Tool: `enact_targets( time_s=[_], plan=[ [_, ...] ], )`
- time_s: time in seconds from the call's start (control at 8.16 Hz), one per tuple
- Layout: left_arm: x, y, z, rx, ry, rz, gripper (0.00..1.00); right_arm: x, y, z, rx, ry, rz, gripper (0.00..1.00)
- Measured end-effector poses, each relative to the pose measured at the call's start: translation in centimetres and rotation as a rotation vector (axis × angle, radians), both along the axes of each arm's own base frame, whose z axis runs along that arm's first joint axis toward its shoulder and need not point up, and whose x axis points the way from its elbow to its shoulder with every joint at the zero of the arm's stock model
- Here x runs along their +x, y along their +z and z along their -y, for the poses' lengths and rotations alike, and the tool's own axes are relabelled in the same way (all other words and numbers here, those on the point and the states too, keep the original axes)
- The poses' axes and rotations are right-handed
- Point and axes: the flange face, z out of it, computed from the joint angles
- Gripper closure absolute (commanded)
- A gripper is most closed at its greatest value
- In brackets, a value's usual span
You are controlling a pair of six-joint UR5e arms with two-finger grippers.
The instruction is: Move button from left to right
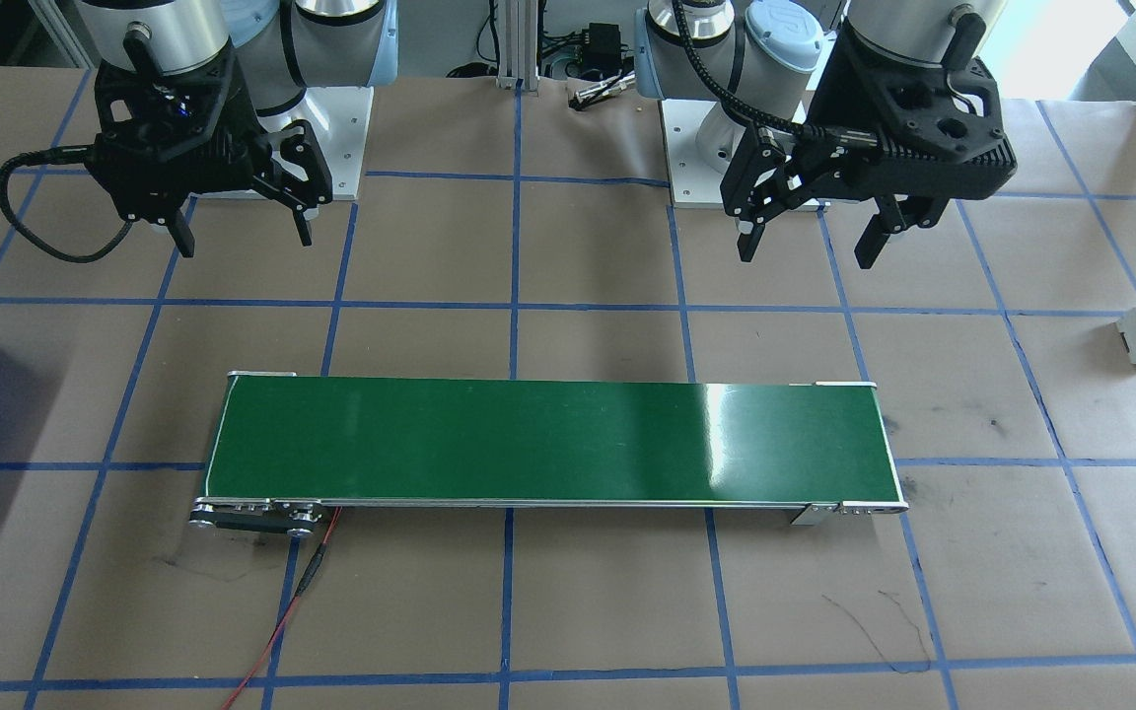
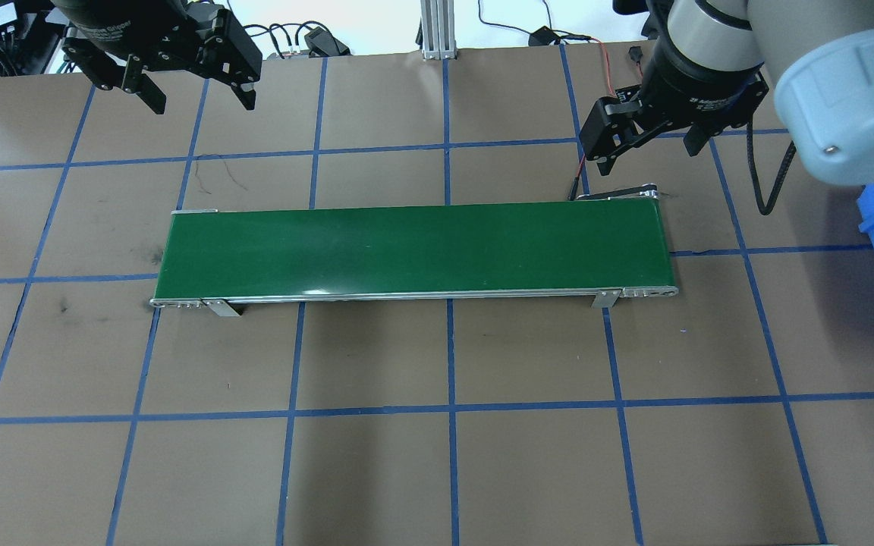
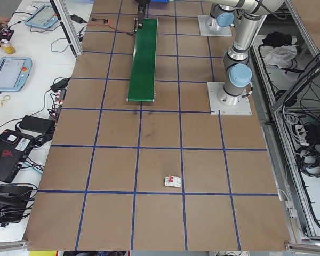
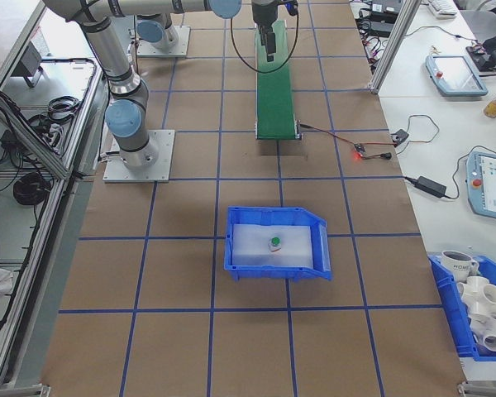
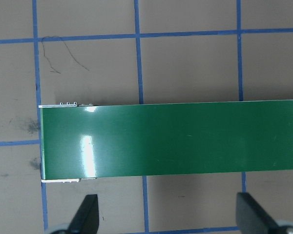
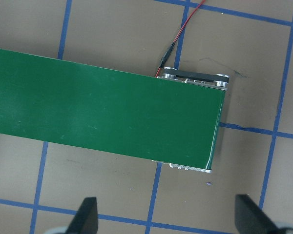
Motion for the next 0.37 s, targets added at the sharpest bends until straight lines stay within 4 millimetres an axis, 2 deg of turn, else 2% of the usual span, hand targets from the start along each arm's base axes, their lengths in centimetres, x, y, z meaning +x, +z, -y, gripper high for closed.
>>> enact_targets(
  time_s=[0.37],
  plan=[
    [0.01, -0.13, 0.13, 0.0, 0.001, 0.001, 0.0, 0.16, 0.01, 0.14, -0.01, 0.001, -0.004, 0.0]
  ],
)
